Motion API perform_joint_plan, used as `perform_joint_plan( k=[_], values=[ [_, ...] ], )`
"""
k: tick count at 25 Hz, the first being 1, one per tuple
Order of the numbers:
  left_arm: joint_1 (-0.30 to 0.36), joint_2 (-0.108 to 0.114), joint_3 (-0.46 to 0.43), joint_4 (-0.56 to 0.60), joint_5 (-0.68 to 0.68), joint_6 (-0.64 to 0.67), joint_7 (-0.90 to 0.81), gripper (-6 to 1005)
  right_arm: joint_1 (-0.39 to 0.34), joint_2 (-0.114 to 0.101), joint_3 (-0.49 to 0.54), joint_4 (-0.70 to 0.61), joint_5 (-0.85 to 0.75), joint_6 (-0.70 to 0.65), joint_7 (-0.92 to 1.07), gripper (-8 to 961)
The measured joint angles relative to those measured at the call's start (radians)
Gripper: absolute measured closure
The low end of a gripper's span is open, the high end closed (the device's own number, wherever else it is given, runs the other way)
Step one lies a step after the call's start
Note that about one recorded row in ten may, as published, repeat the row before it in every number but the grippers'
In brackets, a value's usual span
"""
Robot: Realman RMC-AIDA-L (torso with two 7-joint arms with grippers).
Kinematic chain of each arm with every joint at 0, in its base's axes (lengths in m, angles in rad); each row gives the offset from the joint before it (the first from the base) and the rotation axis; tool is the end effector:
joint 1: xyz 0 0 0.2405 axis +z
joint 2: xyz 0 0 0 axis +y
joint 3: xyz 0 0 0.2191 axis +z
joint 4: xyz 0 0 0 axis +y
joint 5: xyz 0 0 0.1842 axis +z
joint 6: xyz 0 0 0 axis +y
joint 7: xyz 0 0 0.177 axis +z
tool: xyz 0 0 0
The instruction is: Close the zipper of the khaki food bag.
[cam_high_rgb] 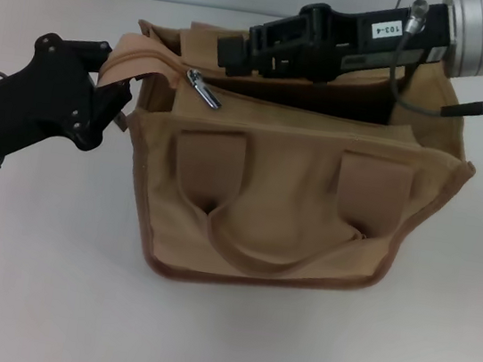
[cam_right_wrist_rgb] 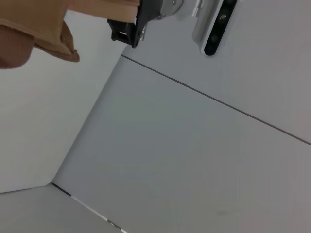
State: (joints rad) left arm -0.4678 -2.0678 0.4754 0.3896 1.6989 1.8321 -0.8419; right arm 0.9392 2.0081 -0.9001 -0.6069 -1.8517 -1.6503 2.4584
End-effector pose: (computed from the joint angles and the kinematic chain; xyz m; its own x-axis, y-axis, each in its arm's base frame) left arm -0.1835 0.2782 0.0281 0.5699 -0.1270 0.8118 0.3172 -0.8774 -0.3599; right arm 0.0615 0.3380 -0.0116 0.4446 -0.8662 -0.2281 -0.7506 -0.4993 0.4328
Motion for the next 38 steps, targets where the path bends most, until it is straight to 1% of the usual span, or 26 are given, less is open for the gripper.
perform_joint_plan(
  k=[3,7,12,19,22,23,24,25,35,38],
  values=[
    [0.0,0.0,0.0,0.0,-0.003,0.004,-0.008,1001,0.003,-0.001,-0.027,0.0,-0.002,0.001,0.001,704],
    [0.0,0.001,0.0,0.0,-0.006,0.01,-0.012,999,0.013,0.007,-0.07,-0.001,-0.002,0.01,-0.004,704],
    [-0.005,0.0,0.0,0.0,-0.007,0.016,-0.022,996,0.021,0.014,-0.097,-0.002,-0.003,0.021,-0.005,704],
    [-0.008,0.0,0.0,0.0,-0.007,0.02,-0.024,992,0.014,0.016,-0.097,-0.01,-0.004,0.035,-0.006,704],
    [-0.013,0.0,0.0,0.0,-0.007,0.022,-0.027,990,0.014,0.024,-0.099,-0.01,-0.005,0.049,-0.005,704],
    [-0.014,0.0,0.0,0.0,-0.007,0.023,-0.03,989,0.016,0.03,-0.099,-0.01,-0.006,0.053,-0.005,704],
    [-0.016,0.0,0.0,0.0,-0.007,0.025,-0.035,988,0.016,0.03,-0.099,-0.01,-0.006,0.053,-0.005,704],
    [-0.018,0.0,0.0,0.0,-0.007,0.026,-0.04,988,0.019,0.035,-0.1,-0.01,-0.012,0.059,-0.005,704],
    [-0.049,0.0,0.001,0.0,-0.006,0.045,-0.066,981,0.017,0.05,-0.105,-0.021,-0.028,0.077,-0.017,707],
    [-0.067,-0.002,0.004,-0.007,-0.006,0.045,-0.066,979,0.014,0.053,-0.105,-0.027,-0.028,0.079,-0.022,708]
  ],
)
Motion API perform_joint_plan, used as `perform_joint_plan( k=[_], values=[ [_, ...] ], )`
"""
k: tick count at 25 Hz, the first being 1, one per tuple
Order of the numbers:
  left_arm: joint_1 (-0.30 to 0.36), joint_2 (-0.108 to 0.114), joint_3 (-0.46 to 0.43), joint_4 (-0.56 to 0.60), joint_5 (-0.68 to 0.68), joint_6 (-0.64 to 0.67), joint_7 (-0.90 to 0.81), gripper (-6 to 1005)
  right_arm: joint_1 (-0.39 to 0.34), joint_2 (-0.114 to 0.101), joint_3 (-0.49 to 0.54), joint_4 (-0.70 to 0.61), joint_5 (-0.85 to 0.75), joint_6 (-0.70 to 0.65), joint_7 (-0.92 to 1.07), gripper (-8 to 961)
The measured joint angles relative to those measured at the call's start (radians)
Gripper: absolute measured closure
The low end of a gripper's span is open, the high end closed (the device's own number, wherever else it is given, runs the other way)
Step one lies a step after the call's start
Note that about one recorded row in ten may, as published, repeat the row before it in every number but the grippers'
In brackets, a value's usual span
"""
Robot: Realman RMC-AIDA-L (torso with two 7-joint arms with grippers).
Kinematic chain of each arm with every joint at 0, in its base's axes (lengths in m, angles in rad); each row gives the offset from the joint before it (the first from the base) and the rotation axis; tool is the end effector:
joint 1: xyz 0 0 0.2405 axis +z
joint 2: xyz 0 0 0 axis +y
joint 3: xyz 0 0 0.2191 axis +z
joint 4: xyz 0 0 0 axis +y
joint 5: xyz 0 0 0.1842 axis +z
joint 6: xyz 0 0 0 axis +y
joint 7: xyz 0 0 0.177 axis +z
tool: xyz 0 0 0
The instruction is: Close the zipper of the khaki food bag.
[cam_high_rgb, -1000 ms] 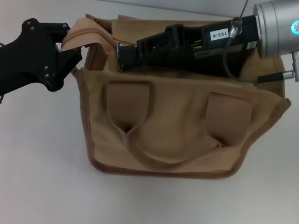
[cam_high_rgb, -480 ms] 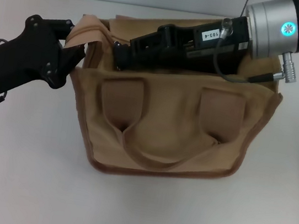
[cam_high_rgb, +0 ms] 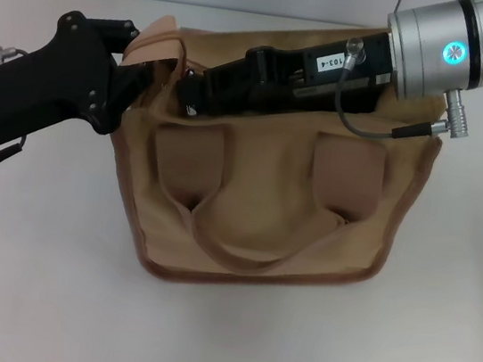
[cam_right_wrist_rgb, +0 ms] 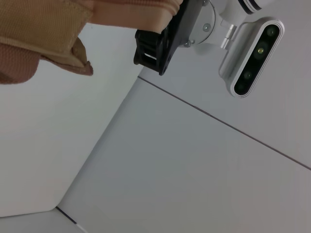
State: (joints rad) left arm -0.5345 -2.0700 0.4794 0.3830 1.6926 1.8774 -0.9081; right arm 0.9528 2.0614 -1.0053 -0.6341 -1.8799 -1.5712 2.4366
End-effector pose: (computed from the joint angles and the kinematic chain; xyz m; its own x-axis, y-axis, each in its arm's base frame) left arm -0.1593 0.2830 0.0293 0.5126 -0.1120 0.8513 0.2699 -0.9202 -0.2836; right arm 0.0560 0.3304 -0.0422 0.5190 -0.8346 -0.1844 -0.7496 -0.5481 0.3710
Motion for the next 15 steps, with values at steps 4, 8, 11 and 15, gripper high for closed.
perform_joint_plan(
  k=[4,8,11,15],
  values=[
    [-0.013,0.0,0.001,-0.015,0.0,0.0,0.0,977,0.001,0.001,0.0,0.0,0.0,0.0,-0.001,711],
    [-0.023,0.0,0.001,-0.021,0.0,0.0,0.0,974,0.002,0.003,0.0,0.0,0.0,0.003,-0.002,713],
    [-0.028,0.0,-0.001,-0.03,0.0,0.0,0.0,972,-0.001,0.003,-0.003,0.0,0.004,0.008,-0.002,715],
    [-0.036,0.0,-0.003,-0.032,0.0,0.002,0.0,970,-0.001,0.004,-0.004,0.0,0.006,0.009,-0.003,718]
  ],
)
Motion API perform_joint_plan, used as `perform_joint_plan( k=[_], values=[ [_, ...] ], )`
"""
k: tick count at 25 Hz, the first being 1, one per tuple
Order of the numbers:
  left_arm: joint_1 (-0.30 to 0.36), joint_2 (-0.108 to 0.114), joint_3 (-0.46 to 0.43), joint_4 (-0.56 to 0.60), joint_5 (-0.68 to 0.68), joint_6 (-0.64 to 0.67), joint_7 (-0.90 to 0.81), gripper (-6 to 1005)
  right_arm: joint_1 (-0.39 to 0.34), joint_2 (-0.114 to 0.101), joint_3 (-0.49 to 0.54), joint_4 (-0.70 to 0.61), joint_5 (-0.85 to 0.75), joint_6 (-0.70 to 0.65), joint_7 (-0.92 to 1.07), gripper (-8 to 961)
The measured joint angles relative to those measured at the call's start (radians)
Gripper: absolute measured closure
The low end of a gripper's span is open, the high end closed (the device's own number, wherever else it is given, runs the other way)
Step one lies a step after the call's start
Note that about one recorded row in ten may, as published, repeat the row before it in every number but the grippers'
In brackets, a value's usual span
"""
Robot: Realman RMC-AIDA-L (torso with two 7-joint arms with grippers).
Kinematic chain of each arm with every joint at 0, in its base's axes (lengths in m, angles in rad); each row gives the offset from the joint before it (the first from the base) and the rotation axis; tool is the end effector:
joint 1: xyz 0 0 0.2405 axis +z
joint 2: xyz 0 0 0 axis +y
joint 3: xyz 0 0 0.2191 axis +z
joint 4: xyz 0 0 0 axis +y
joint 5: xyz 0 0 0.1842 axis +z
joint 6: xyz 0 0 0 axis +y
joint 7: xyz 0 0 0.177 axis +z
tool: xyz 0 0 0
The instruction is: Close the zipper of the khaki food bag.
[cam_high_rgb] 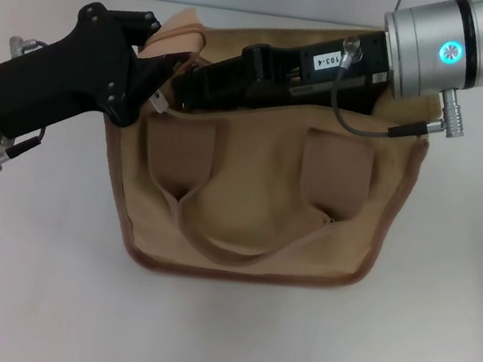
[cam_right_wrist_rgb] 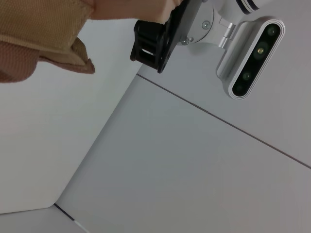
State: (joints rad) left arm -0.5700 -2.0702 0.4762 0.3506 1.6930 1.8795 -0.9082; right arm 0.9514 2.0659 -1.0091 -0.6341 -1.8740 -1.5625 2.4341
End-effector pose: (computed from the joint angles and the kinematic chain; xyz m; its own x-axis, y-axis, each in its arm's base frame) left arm -0.1493 0.2863 0.0261 0.4902 -0.1064 0.8651 0.2552 -0.9315 -0.2592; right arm 0.0551 0.3305 -0.0437 0.5169 -0.8347 -0.1901 -0.7487 -0.5485 0.3724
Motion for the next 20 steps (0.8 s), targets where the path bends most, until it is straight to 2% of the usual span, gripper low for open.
perform_joint_plan(
  k=[6,15,20],
  values=[
    [0.018,0.0,-0.001,-0.001,-0.035,0.003,0.0,966,-0.018,0.001,0.004,-0.013,0.001,-0.006,-0.002,719],
    [0.036,0.004,-0.002,0.004,-0.045,0.0,-0.001,960,-0.094,-0.003,0.028,-0.126,0.0,-0.069,0.011,720],
    [0.036,0.004,-0.003,0.008,-0.045,-0.003,-0.01,957,-0.106,-0.004,0.033,-0.15,0.0,-0.082,0.011,720]
  ],
)
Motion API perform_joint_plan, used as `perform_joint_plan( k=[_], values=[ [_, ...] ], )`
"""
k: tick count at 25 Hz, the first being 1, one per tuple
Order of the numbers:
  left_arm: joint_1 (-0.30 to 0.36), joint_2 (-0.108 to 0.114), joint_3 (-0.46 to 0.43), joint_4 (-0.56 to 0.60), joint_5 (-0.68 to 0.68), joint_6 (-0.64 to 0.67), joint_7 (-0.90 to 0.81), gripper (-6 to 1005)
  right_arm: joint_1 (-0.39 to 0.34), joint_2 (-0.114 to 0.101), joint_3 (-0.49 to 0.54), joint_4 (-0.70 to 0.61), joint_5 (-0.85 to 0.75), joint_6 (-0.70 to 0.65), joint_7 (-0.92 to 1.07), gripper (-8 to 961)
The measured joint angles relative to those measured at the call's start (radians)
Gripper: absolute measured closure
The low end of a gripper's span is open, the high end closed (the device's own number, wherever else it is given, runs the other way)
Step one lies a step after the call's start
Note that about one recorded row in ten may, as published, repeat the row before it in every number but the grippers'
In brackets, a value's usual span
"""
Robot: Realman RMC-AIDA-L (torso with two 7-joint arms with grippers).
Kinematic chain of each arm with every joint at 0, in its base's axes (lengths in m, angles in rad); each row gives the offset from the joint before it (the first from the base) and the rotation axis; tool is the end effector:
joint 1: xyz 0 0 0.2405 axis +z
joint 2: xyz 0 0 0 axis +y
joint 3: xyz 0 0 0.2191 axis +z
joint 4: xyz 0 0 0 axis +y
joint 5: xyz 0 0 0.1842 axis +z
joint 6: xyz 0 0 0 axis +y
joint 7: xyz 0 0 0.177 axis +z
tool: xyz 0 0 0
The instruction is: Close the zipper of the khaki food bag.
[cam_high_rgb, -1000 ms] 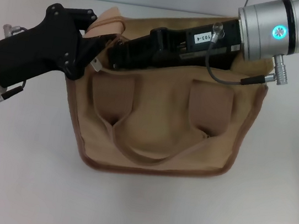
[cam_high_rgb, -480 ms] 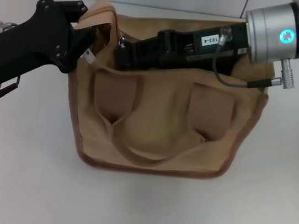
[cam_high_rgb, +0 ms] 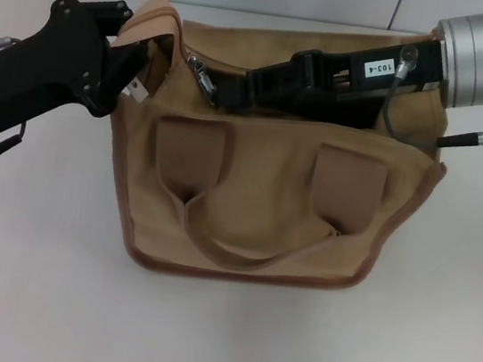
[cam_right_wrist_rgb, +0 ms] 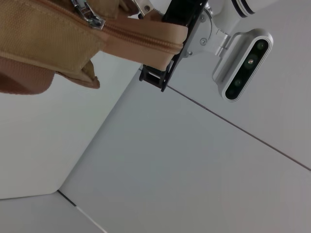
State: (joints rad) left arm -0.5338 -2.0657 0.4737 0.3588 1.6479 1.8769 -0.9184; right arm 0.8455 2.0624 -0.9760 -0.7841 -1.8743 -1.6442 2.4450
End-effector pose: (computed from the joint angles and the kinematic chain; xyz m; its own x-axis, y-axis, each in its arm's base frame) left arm -0.1591 0.2859 0.0350 0.4750 -0.1136 0.8726 0.3063 -0.9083 -0.2850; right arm 0.0694 0.3249 -0.0195 0.5231 -0.8181 -0.2387 -0.7321 -0.5748 0.3657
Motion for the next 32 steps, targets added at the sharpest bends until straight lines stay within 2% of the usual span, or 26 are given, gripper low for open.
perform_joint_plan(
  k=[13,18,32],
  values=[
    [-0.005,0.0,0.0,-0.001,0.002,-0.003,-0.002,948,0.047,-0.004,-0.01,-0.013,-0.006,0.036,-0.031,720],
    [-0.004,0.0,-0.007,0.001,0.002,-0.004,-0.002,945,0.041,-0.005,-0.01,-0.052,-0.019,0.037,-0.032,720],
    [-0.005,0.001,-0.012,-0.003,0.003,-0.002,-0.002,936,0.059,0.014,-0.044,-0.063,-0.051,0.037,-0.047,720]
  ],
)
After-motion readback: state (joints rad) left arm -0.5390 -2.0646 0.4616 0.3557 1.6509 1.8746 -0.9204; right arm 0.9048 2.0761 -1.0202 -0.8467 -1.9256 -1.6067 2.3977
